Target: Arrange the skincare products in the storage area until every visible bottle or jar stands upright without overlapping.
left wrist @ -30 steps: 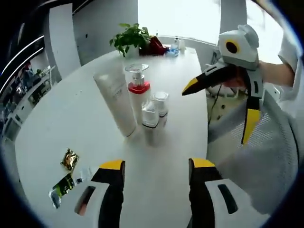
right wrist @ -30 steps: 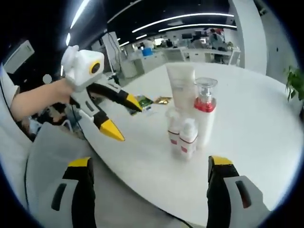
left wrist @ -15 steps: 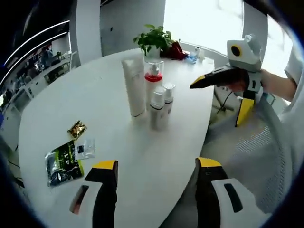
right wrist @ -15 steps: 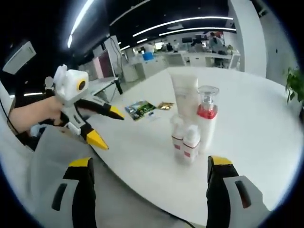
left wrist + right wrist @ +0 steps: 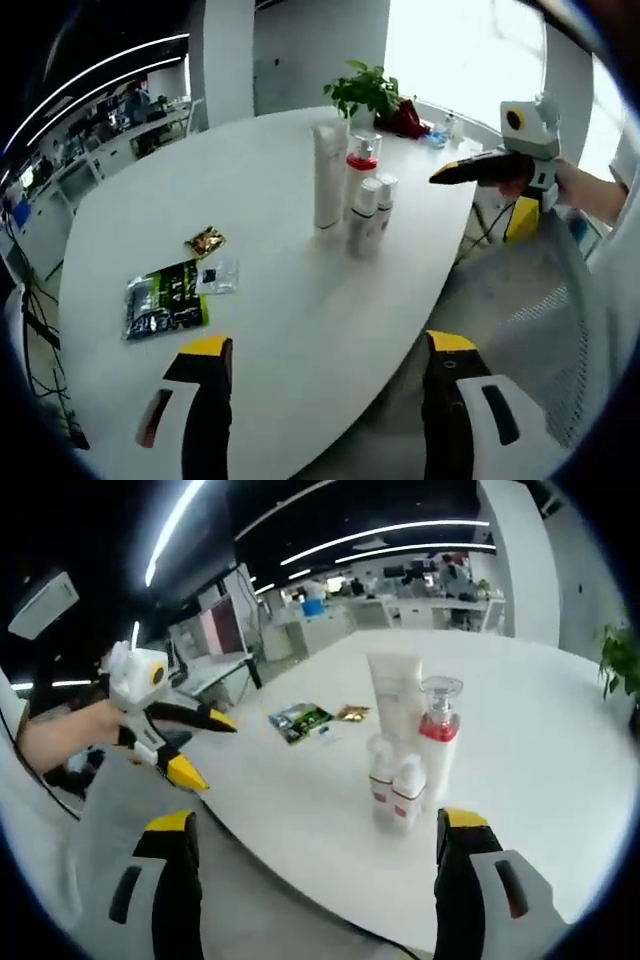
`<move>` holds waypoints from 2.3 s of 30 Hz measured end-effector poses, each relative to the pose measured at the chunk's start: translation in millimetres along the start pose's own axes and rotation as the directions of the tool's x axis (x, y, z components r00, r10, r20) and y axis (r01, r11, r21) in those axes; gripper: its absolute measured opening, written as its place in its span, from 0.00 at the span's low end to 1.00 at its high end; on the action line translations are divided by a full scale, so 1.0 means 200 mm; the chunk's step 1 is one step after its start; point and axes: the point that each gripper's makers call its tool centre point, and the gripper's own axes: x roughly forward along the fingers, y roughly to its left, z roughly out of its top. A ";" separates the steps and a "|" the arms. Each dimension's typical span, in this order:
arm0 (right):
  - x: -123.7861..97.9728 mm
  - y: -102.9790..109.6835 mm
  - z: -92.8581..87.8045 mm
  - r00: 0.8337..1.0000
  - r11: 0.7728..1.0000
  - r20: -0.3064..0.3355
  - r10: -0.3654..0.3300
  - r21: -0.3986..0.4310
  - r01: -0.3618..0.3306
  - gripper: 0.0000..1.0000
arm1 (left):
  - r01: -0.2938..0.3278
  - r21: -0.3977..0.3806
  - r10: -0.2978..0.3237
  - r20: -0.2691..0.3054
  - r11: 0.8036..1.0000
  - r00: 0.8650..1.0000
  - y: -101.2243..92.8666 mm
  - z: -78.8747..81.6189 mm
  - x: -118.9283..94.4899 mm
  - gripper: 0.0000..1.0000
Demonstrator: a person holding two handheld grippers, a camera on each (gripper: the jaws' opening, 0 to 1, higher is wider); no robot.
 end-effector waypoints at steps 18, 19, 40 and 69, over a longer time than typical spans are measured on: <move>-0.03 0.05 0.06 0.996 0.997 0.038 -0.078 0.017 0.078 0.99 | -0.072 -0.134 0.081 0.058 0.988 0.995 0.12 -0.06 -0.25 0.99; -0.02 0.04 0.06 0.996 0.996 0.037 -0.085 0.016 0.085 0.99 | -0.076 -0.142 0.085 0.052 0.987 0.995 0.14 -0.08 -0.26 0.99; -0.03 -0.05 0.02 0.982 0.983 0.039 -0.183 -0.006 0.184 0.95 | -0.107 -0.116 0.124 0.157 0.988 0.980 0.24 -0.08 -0.30 0.99; -0.01 -0.06 -0.02 0.984 0.984 -0.007 -0.176 -0.002 0.176 0.94 | -0.164 -0.145 0.170 0.028 0.976 0.985 0.45 -0.13 -0.07 0.96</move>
